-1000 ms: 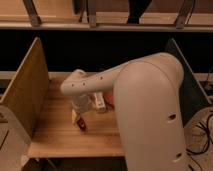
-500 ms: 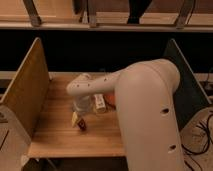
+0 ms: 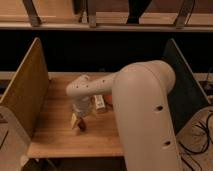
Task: Drag the pepper across the table
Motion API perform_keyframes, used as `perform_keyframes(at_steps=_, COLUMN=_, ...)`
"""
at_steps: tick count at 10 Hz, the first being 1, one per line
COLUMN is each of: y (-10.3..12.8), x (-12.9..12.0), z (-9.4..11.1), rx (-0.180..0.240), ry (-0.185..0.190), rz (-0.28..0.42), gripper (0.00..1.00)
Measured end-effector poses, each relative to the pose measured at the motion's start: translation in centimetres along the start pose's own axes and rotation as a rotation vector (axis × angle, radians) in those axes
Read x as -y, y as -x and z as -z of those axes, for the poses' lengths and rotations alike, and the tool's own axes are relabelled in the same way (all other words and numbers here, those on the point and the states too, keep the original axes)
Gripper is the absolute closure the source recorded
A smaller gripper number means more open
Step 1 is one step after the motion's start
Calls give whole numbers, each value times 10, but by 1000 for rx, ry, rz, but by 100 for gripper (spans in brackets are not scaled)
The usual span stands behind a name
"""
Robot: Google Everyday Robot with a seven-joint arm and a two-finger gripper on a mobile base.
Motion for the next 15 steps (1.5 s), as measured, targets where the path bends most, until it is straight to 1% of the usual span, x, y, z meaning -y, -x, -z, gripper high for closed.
perform_keyframes(at_steps=2, y=4, x=-12, z=-15, rx=-30, ry=29, rz=24, gripper=20)
perform_keyframes(at_steps=4, y=9, x=-15, z=-24, rx=-42, ry=47, rz=30, gripper=20)
perform_keyframes(at_steps=5, y=12, x=-17, z=-26, rx=-47, ry=49, rz=37, gripper=21)
perform_keyframes(at_steps=6, y=13, x=-18, z=-27, rx=-52, ry=42, rz=44, gripper=26)
perform_keyframes(at_steps=8, y=15, x=-14, z=-27, rx=-60, ry=19, rz=50, gripper=46)
perform_keyframes(at_steps=9, y=16, x=-12, z=-26, rx=-59, ry=15, rz=46, gripper=55)
perform_keyframes(at_steps=10, y=17, x=-12, z=-27, rx=-59, ry=13, rz=39, gripper=67)
perform_keyframes(at_steps=11, y=17, x=-13, z=-27, rx=-59, ry=13, rz=37, gripper=76)
perform_keyframes(at_steps=12, y=17, x=-14, z=-27, rx=-61, ry=15, rz=35, gripper=88)
perform_keyframes(at_steps=13, y=16, x=-13, z=-28, rx=-63, ry=16, rz=33, gripper=96)
perform_keyframes(at_steps=14, y=16, x=-13, z=-29, rx=-65, ry=16, rz=30, gripper=100)
perform_keyframes(at_steps=15, y=15, x=-13, z=-30, rx=-66, ry=17, rz=27, gripper=100)
